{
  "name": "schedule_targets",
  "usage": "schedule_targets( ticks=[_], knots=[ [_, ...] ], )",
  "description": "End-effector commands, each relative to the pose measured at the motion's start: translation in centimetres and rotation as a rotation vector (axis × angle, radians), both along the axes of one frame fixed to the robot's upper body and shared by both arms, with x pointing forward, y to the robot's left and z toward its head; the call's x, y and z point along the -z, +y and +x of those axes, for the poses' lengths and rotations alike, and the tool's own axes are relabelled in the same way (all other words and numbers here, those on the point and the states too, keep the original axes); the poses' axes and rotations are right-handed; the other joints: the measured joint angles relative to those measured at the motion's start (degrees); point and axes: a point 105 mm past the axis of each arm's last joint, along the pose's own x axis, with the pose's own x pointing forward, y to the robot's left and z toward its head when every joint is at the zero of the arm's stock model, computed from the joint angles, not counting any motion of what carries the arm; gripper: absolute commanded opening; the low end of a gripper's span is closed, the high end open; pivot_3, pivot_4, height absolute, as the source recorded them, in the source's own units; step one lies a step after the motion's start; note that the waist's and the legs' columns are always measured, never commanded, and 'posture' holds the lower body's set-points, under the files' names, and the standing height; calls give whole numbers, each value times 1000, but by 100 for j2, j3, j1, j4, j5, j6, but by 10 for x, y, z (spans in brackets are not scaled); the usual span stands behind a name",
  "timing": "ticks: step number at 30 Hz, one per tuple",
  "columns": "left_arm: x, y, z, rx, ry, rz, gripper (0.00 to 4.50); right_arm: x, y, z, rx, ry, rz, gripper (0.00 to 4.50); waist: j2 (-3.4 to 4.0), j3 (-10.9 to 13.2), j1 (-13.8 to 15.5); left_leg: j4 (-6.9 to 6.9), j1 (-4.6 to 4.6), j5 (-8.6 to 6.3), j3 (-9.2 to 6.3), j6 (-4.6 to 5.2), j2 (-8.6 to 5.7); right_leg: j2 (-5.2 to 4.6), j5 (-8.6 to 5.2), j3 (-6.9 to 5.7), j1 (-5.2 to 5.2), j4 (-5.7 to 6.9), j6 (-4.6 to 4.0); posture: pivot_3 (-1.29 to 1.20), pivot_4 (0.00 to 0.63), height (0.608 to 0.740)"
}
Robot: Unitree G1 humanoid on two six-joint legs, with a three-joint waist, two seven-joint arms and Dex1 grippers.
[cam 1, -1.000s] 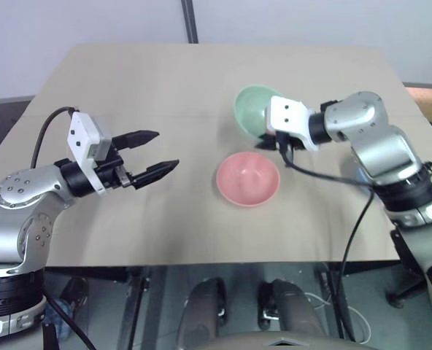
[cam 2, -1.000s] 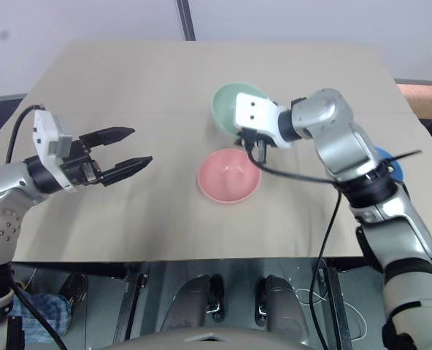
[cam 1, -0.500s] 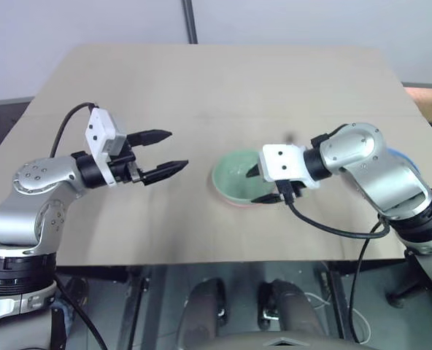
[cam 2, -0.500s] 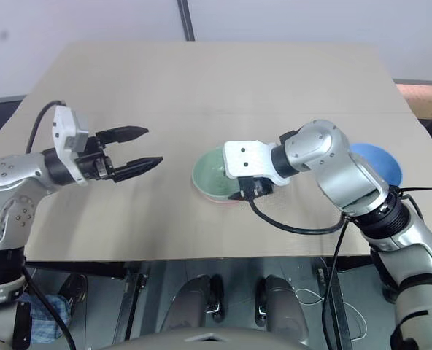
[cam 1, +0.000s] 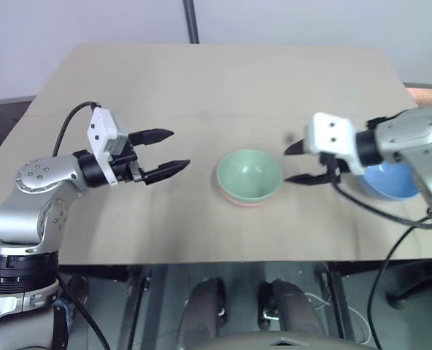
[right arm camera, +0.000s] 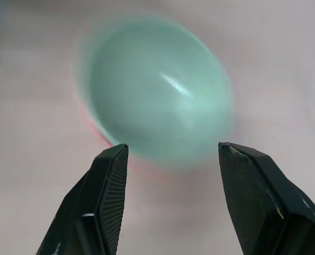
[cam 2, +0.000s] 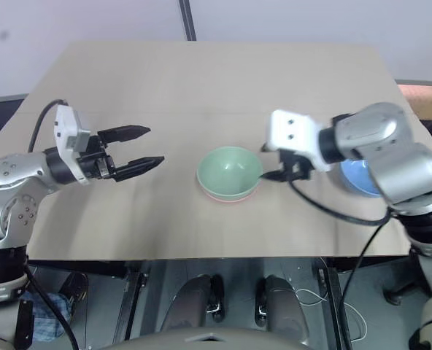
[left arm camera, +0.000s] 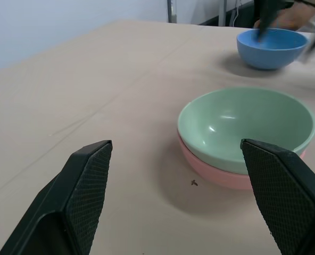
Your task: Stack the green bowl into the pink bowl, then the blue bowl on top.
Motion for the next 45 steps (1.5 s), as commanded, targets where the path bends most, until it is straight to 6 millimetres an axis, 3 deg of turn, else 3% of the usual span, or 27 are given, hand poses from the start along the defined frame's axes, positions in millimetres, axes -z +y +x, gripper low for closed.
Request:
schedule_targets(
  ticks=[1,4,6,15,19,24,31,34,38,41,45],
  knots=[
    [-8,-9,-5,82,-32,-23,4074,-8,-47,15,254,-76,-7,2954,0,0,-2,0,0,0,0,0,0,0,0,0,-1,0,0,0,150,740],
    [-8,-17,-7,154,-18,-35,4074,-3,-72,17,412,-78,-7,2954,1,0,-12,-4,1,1,1,-1,1,2,0,1,-2,0,-1,0,150,740],
    [-8,-21,-6,179,-14,-36,4074,-2,-78,16,463,-72,2,2954,1,1,-33,-5,1,1,2,-2,2,3,0,2,-3,2,0,0,150,740],
    [-19,-39,-4,344,1,-65,4074,11,-83,-1,611,12,50,2954,1,1,-13,-4,-4,1,7,-1,1,4,-1,9,-8,2,1,0,150,740],
    [-21,-43,-2,368,-2,-61,4074,30,-84,-10,679,96,75,2954,0,1,-14,-5,-5,1,7,-1,0,4,0,9,-8,0,1,0,150,740],
    [-20,-45,-2,381,0,-60,4074,50,-99,-12,789,133,73,2954,0,1,-28,-5,-4,1,7,-1,0,6,-1,11,-8,1,2,0,150,740],
    [-19,-44,-1,377,-2,-57,4074,76,-103,-16,813,179,51,2954,-1,1,-25,-5,-3,1,6,-1,0,8,-1,10,-7,1,2,0,150,740],
    [-20,-43,-1,373,-3,-55,4074,78,-102,-15,801,172,53,2073,-1,1,-22,-4,-5,2,7,-1,-1,7,-1,11,-8,1,2,0,150,740],
    [-19,-42,-2,366,-3,-53,4074,75,-100,-11,791,159,58,260,-1,1,-30,-4,-3,2,7,-1,0,9,-1,12,-8,1,3,0,150,740],
    [-19,-41,-2,359,-3,-54,4074,71,-96,-7,761,144,68,119,-1,1,-28,-4,-3,2,7,-1,0,10,-1,12,-8,1,3,0,150,740],
    [-17,-38,2,324,-21,-32,4074,46,-76,5,692,88,179,119,-1,1,-47,-3,-2,2,9,-1,1,12,0,15,-9,3,3,0,150,740]
  ],
)
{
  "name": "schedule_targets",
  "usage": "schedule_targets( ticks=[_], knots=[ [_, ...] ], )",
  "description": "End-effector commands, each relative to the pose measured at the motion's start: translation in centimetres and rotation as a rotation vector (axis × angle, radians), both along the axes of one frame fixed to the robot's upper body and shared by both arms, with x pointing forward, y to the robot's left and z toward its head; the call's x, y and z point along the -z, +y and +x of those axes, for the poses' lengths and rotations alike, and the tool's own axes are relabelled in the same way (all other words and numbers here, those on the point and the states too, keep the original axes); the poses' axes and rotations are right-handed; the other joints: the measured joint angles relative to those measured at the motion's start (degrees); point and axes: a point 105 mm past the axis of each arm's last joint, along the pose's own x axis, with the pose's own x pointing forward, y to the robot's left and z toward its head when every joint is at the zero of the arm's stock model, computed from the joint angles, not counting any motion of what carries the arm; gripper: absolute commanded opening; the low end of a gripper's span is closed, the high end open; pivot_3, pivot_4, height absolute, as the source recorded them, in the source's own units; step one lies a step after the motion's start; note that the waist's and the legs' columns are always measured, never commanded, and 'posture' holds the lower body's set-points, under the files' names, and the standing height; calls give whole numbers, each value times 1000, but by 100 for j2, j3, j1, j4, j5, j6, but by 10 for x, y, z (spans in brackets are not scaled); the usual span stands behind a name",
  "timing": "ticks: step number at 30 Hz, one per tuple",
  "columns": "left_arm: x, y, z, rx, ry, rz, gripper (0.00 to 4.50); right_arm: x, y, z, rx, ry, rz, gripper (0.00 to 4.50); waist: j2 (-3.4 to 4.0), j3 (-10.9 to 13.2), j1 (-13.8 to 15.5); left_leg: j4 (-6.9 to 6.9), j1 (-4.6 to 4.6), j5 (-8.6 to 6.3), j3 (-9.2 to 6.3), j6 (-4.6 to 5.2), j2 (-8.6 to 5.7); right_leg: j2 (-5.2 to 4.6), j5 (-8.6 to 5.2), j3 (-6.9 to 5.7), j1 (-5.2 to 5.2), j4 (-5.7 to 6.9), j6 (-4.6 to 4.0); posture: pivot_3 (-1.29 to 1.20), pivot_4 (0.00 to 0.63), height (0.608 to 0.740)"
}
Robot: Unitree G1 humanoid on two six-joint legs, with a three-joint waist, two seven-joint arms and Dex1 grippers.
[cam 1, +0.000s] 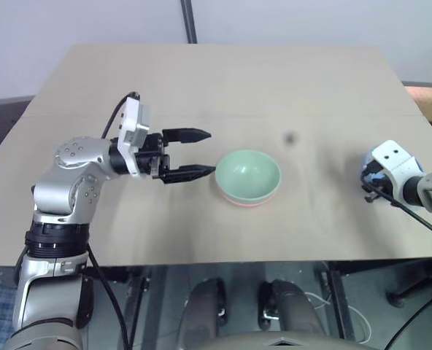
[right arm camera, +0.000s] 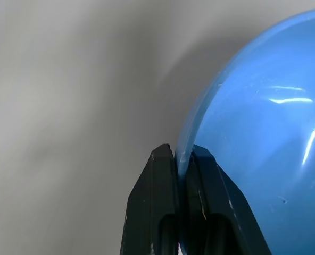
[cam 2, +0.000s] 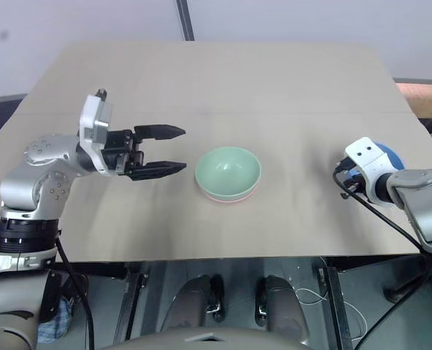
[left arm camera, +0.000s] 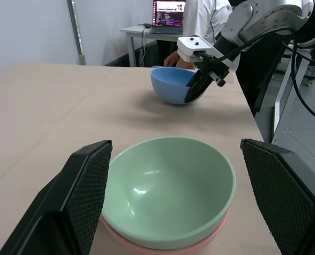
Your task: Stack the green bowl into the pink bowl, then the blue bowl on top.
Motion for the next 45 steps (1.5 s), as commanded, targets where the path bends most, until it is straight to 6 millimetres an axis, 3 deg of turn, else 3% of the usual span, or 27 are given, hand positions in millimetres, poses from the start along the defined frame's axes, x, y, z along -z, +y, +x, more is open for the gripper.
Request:
schedule_targets(
  ticks=[1,4,7,13,17,25,27,30,37,43,45],
  knots=[
    [-10,5,1,-32,-68,7,4074,-38,17,11,-81,-150,26,119,0,0,8,0,0,0,0,0,0,0,0,0,0,0,0,0,150,740],
    [-10,6,1,-35,-67,3,4074,-74,64,12,-322,-277,35,119,3,2,-7,0,-2,0,3,0,0,0,0,3,-6,3,0,0,150,740],
    [-10,6,2,-39,-67,4,4074,-88,106,-3,-576,-325,57,119,2,1,1,-4,-2,0,8,-1,4,5,0,8,-13,4,0,0,150,740],
    [-9,9,4,-53,-69,5,4074,-79,159,-27,-919,-306,18,119,0,2,20,-2,-10,0,10,1,-4,-5,1,8,-12,-2,1,0,150,740],
    [-13,11,3,-60,-78,-2,4074,-65,175,-38,-1080,-270,-27,119,0,2,22,3,-8,0,9,1,-2,-3,1,5,-12,3,1,0,150,740],
    [-16,17,0,-70,-81,2,4074,-48,185,-48,-1225,-234,-82,119,0,2,13,9,-7,0,8,1,0,-3,1,3,-11,9,0,0,150,740],
    [-16,18,0,-72,-80,2,4074,-46,187,-51,-1259,-226,-87,1372,-1,2,13,9,-7,0,8,0,0,-2,1,3,-11,10,0,0,150,740],
    [-16,18,-1,-71,-78,4,4074,-51,187,-47,-1232,-243,-83,2532,-1,2,13,11,-7,0,8,1,0,-2,1,4,-11,10,0,0,150,740],
    [-9,21,-3,-71,-56,43,4074,-70,162,-25,-1112,-294,-131,2532,0,2,17,14,-7,0,8,1,0,-4,1,3,-11,12,0,0,150,740],
    [-1,32,-3,-108,-42,92,4074,-88,119,-8,-921,-354,-75,2532,-2,1,23,13,-8,0,8,1,0,-4,1,2,-11,11,0,0,150,740],
    [2,41,-2,-151,-25,112,4074,-84,98,-8,-832,-354,-17,2532,-2,1,25,11,-7,0,8,0,0,-4,1,2,-10,9,-1,0,150,740]
  ],
)
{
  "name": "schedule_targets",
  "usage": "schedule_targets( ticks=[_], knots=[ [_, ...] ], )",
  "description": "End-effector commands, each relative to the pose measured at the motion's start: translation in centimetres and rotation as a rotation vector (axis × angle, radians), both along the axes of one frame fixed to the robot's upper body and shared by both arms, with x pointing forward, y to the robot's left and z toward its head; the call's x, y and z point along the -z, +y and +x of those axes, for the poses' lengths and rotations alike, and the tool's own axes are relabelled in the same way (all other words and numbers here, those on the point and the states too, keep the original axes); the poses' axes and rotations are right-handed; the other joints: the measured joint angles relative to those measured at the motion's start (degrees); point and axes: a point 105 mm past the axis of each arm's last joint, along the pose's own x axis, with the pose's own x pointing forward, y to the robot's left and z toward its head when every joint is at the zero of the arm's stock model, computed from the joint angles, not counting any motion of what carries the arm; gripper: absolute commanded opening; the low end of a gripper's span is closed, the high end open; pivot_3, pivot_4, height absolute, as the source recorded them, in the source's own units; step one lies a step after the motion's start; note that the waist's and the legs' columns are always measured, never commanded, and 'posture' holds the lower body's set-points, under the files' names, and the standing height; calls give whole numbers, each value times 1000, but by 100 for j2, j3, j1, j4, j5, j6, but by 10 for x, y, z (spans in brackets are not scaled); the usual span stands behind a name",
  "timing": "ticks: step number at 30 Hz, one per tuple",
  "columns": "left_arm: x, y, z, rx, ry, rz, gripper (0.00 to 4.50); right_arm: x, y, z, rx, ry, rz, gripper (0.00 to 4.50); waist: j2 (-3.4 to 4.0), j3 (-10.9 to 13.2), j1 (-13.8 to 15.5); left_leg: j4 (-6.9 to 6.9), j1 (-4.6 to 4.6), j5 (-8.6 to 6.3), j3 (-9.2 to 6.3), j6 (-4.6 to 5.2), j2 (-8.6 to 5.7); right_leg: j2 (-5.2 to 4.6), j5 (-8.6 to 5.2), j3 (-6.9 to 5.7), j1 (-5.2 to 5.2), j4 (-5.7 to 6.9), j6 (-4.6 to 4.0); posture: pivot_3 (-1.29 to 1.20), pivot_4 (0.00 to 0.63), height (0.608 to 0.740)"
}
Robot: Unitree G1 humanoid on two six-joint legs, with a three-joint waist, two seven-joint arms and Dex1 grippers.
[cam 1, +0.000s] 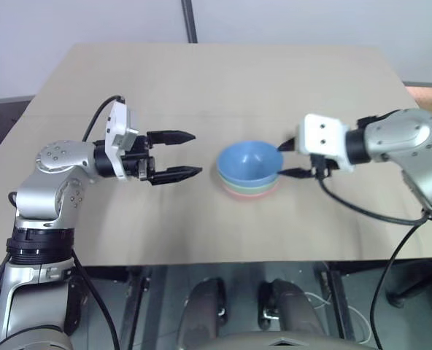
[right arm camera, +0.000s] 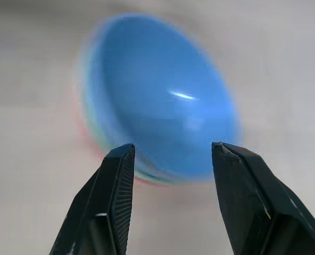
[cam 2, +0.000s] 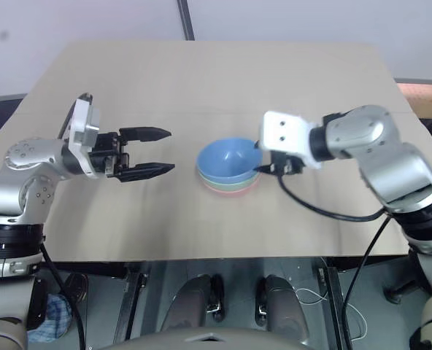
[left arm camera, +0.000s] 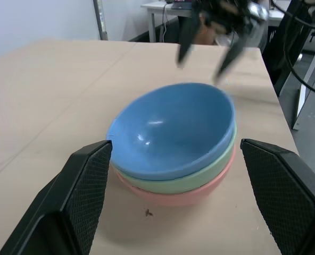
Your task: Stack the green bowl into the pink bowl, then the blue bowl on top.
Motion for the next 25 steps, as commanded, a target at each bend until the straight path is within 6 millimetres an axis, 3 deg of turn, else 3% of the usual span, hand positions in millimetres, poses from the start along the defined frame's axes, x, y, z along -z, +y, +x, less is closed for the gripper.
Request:
schedule_targets(
  ticks=[1,4,11,17,25],
  knots=[
    [-6,17,-1,-73,-29,30,4074,-6,-33,-1,114,-3,97,2532,0,0,9,-3,0,0,0,0,0,0,0,0,0,-2,0,0,150,740],
    [-1,26,0,-138,-1,40,4074,2,-57,-9,186,52,161,2532,1,1,21,-4,-2,0,0,0,-1,-2,0,0,0,-4,0,0,150,740],
    [12,45,-4,-244,43,57,4074,-3,-106,-20,331,80,359,2532,1,0,3,-5,6,-1,2,2,2,-1,0,4,1,0,1,0,150,740],
    [19,51,-9,-304,55,76,4074,7,-120,-39,296,115,380,2532,1,0,14,-6,6,-9,0,14,2,-2,0,5,2,-2,1,0,150,740],
    [20,46,-16,-290,34,80,4074,31,-132,-44,296,175,337,2532,1,0,19,-6,9,-15,0,25,2,-2,-1,5,4,-2,1,0,150,740]
  ],
)
